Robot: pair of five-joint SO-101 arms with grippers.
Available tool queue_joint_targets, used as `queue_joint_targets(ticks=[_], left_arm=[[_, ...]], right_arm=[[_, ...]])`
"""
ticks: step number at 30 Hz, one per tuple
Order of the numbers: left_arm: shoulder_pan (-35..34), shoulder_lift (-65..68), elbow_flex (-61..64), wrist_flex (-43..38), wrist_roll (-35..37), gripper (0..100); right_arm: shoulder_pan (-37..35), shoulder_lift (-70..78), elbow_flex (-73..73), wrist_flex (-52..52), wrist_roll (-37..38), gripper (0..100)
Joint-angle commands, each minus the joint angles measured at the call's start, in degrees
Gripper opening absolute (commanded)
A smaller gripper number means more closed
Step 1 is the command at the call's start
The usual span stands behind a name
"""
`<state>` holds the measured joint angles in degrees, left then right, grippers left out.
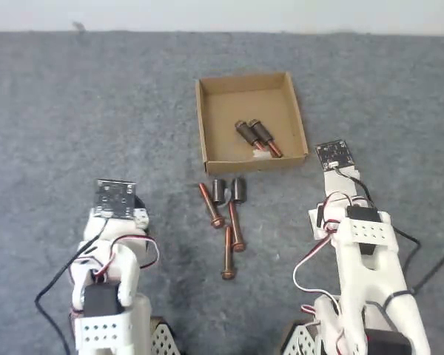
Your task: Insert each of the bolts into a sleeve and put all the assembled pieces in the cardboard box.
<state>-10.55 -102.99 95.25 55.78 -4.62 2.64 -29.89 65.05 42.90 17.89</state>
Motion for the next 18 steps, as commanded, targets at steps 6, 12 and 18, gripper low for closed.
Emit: queue_joint_targets(ticks=[6,12,18], left_arm=[[0.00,33.05,-22.02,-5.36,0.00,1],[4.22,57.32,-36.70,-5.01,-0.09,1],[12.04,73.05,-45.49,-5.36,-3.87,1]], right_arm=[[0.84,-2.07,-0.97,0.22,-0.26,0.6],[0.84,-1.98,-0.79,-0.75,-0.09,0.6],[0.84,-1.98,-0.70,-1.27,-0.09,0.6]])
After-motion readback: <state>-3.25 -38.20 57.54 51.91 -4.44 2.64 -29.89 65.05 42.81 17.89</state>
